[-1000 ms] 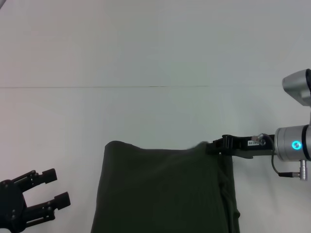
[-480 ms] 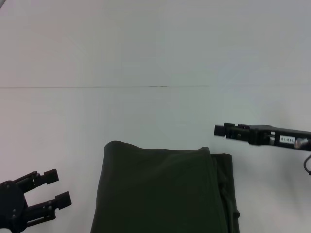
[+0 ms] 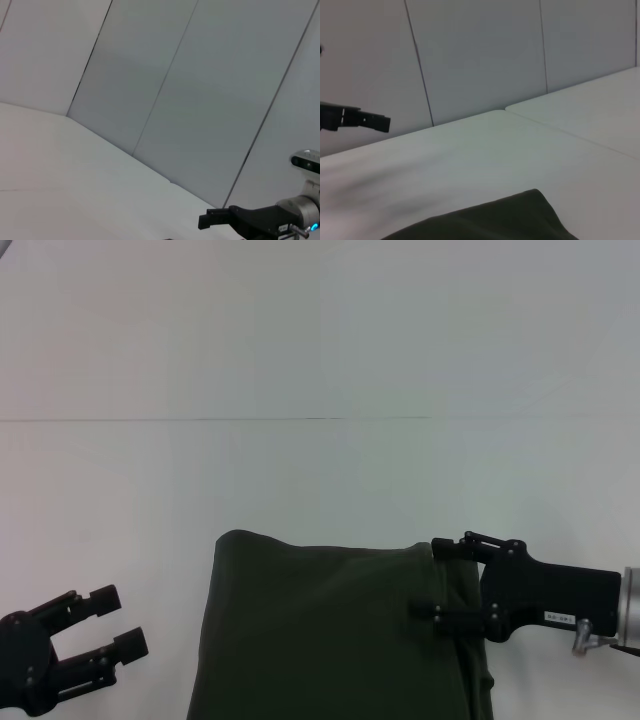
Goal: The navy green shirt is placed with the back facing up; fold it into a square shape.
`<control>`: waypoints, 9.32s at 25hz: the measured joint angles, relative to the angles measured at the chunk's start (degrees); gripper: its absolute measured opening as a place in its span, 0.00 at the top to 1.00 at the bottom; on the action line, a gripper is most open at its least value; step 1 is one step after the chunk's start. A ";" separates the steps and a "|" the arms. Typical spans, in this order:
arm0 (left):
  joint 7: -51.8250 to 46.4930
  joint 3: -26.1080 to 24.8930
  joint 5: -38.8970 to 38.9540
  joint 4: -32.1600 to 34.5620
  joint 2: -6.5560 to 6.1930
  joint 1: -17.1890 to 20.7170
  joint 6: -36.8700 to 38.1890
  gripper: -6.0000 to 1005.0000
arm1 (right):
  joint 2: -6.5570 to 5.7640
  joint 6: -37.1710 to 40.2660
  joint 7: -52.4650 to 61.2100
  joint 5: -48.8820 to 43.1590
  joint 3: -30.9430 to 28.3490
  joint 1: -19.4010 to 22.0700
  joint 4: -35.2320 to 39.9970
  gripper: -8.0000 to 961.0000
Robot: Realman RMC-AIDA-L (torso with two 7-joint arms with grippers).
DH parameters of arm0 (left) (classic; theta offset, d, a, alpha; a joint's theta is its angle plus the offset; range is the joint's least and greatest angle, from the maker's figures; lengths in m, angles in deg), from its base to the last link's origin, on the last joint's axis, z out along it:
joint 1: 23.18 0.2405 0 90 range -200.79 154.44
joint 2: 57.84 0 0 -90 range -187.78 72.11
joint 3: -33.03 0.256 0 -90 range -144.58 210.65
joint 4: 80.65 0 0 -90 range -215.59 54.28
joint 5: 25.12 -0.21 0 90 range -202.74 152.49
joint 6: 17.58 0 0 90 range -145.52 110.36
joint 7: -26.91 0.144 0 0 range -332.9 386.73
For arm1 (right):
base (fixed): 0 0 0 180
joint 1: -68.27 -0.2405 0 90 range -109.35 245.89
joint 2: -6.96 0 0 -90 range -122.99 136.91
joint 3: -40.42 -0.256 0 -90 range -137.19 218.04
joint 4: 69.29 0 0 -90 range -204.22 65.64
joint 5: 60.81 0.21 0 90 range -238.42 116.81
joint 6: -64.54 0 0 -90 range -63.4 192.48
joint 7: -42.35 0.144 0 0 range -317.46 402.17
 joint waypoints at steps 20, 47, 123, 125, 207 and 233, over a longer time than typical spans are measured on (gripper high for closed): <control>0.02 -0.29 0.05 -0.99 0.11 0.00 -1.41 0.16 | 0.12 -10.55 -8.17 -0.27 1.49 0.16 -7.73 0.05; 0.08 -0.29 0.04 -0.95 0.01 -0.11 -1.30 0.15 | 0.22 -2.06 -18.73 1.55 3.33 4.21 -6.20 0.05; -59.19 21.80 -22.03 -12.63 -4.30 -25.49 -36.75 0.16 | -0.36 12.04 -21.93 0.96 -4.68 8.23 -8.30 0.05; -59.24 22.03 -21.99 -12.64 -4.26 -25.58 -36.91 0.16 | -0.35 11.99 -21.94 0.96 -4.65 8.22 -8.30 0.05; -43.85 5.89 -11.18 -10.25 -2.98 -14.84 -38.36 0.90 | 0.01 8.63 -21.92 1.00 -4.63 4.85 -8.54 0.05; 20.47 5.57 1.06 7.46 3.86 8.07 0.25 0.06 | 0.24 8.37 -22.83 4.08 2.36 3.99 -10.67 0.05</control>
